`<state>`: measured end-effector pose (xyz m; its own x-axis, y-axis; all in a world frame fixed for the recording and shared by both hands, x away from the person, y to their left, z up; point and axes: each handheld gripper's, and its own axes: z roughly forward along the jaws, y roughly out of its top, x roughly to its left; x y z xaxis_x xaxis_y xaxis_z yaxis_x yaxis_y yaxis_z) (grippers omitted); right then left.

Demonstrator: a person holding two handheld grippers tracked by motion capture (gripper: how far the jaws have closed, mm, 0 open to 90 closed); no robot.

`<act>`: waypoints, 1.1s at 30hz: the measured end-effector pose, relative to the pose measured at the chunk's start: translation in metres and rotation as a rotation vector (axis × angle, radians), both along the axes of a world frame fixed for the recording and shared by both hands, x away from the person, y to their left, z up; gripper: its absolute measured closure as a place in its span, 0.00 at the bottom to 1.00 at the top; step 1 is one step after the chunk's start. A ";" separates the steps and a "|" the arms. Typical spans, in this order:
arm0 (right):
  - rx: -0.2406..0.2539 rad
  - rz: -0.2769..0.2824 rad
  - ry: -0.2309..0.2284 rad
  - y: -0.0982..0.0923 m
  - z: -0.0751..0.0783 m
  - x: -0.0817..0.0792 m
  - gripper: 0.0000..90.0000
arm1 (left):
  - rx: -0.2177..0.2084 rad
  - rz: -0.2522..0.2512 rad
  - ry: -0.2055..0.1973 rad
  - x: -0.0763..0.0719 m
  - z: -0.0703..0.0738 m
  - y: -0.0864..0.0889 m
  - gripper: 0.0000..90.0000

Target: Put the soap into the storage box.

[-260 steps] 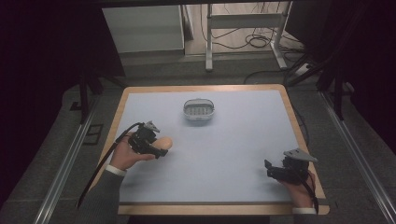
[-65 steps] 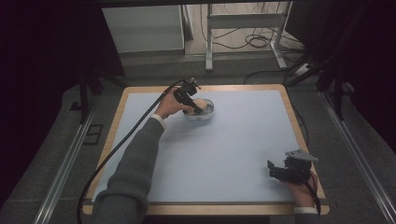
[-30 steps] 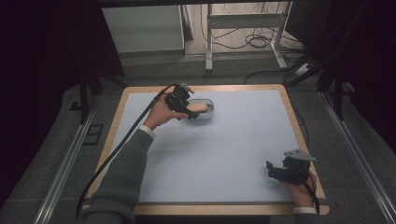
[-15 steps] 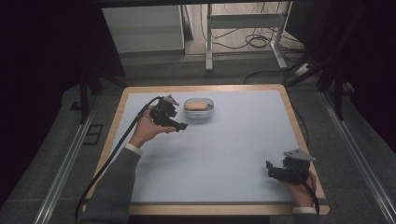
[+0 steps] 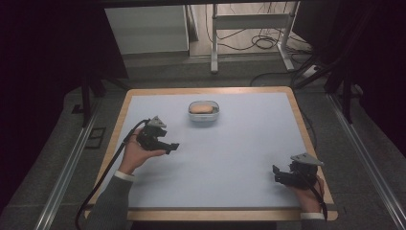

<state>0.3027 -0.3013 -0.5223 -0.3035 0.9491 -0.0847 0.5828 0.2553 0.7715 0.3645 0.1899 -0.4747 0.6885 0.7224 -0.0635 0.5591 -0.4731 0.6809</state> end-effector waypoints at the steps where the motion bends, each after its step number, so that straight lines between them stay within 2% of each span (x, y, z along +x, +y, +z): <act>1: 0.001 0.000 0.001 0.000 0.000 0.000 0.06 | -0.006 0.013 -0.004 -0.005 -0.002 0.002 0.26; 5: -0.002 0.003 0.001 0.001 0.000 0.000 0.06 | -0.012 0.036 -0.001 -0.025 -0.014 0.009 0.26; 6: -0.002 0.003 0.001 0.001 0.000 0.000 0.06 | -0.012 0.036 -0.001 -0.025 -0.014 0.009 0.26; 9: -0.001 0.003 0.000 0.001 0.000 0.000 0.06 | -0.020 0.026 0.008 -0.039 -0.022 0.013 0.25; 10: 0.000 0.003 0.000 0.001 0.000 0.000 0.06 | -0.014 0.027 0.009 -0.043 -0.025 0.015 0.25; 13: 0.001 0.003 -0.002 0.001 0.000 0.000 0.06 | -0.031 0.045 0.019 -0.052 -0.033 0.021 0.25; 17: 0.002 0.008 -0.006 0.001 0.001 -0.001 0.06 | -0.007 0.065 0.026 -0.054 -0.037 0.025 0.25; 23: 0.006 0.023 -0.021 0.003 0.002 -0.002 0.06 | -0.012 0.086 0.041 -0.054 -0.044 0.031 0.25; 33: 0.005 0.037 -0.029 0.004 0.002 -0.002 0.06 | -0.024 0.093 0.041 -0.054 -0.044 0.034 0.24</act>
<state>0.3009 -0.2977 -0.5203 -0.3358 0.9377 -0.0893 0.5501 0.2722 0.7895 0.3107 0.2243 -0.5187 0.6152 0.7809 -0.1082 0.6276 -0.4020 0.6667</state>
